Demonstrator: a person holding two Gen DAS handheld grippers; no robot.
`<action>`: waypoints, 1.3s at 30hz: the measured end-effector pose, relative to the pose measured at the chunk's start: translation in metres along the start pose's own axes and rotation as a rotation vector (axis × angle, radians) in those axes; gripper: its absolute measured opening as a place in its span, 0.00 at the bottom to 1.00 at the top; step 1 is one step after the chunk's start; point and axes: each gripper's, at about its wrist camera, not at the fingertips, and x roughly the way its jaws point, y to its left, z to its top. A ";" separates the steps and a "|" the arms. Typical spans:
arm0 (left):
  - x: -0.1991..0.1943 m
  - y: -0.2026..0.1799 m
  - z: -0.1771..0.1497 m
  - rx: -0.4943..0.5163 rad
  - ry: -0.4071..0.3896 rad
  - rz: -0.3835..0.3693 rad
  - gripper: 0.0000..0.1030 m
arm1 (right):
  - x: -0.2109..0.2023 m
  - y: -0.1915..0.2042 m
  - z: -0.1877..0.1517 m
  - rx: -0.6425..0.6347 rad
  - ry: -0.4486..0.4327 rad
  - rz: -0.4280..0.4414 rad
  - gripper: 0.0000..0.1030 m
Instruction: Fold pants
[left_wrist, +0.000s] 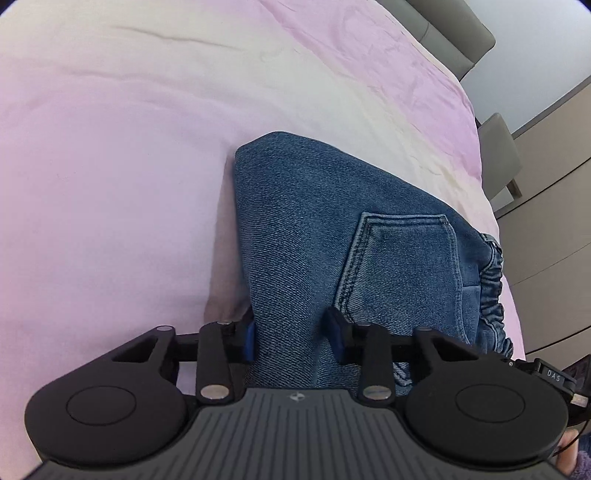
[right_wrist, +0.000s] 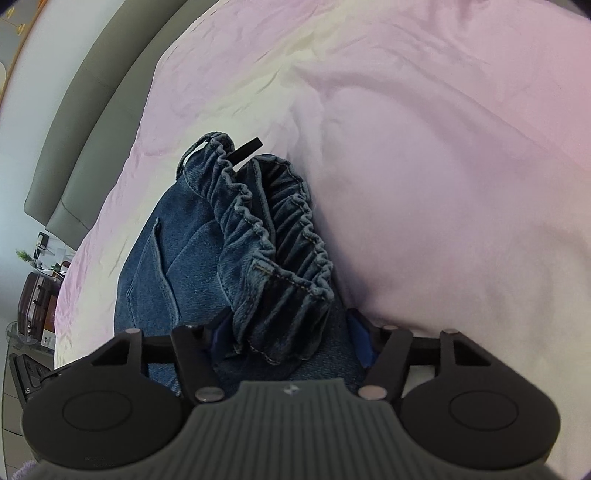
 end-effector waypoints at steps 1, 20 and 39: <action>-0.003 -0.002 0.001 0.001 -0.005 0.005 0.34 | -0.002 0.005 0.000 -0.013 -0.002 -0.015 0.55; -0.122 -0.027 -0.021 0.110 0.025 0.049 0.23 | -0.093 0.063 -0.062 -0.031 -0.021 0.063 0.40; -0.323 0.059 0.030 0.090 -0.190 0.147 0.23 | -0.065 0.275 -0.118 -0.186 0.009 0.297 0.38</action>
